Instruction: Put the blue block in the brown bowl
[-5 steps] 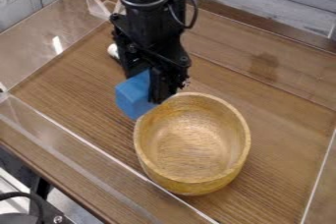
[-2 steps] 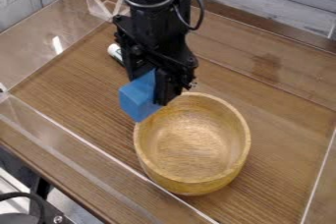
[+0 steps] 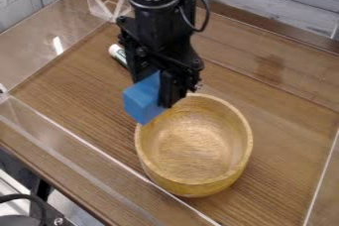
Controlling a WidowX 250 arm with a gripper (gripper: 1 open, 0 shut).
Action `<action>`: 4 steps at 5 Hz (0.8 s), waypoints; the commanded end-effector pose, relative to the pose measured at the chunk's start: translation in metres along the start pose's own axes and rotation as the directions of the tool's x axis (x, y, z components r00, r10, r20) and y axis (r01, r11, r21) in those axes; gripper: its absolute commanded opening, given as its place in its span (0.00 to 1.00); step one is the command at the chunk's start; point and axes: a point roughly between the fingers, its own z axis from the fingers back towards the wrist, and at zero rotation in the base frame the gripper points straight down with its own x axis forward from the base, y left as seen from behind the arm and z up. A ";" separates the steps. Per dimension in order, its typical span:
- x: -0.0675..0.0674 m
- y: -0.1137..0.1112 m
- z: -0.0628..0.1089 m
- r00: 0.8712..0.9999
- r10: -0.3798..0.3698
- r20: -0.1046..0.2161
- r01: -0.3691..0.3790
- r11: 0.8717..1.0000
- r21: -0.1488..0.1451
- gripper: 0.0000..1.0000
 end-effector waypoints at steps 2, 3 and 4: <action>0.010 -0.003 0.014 0.997 0.020 0.072 -0.020 1.000 0.004 0.00; 0.009 -0.005 0.012 0.997 0.026 0.073 -0.026 1.000 0.001 0.00; 0.009 -0.007 0.010 0.997 0.030 0.075 -0.029 1.000 -0.002 0.00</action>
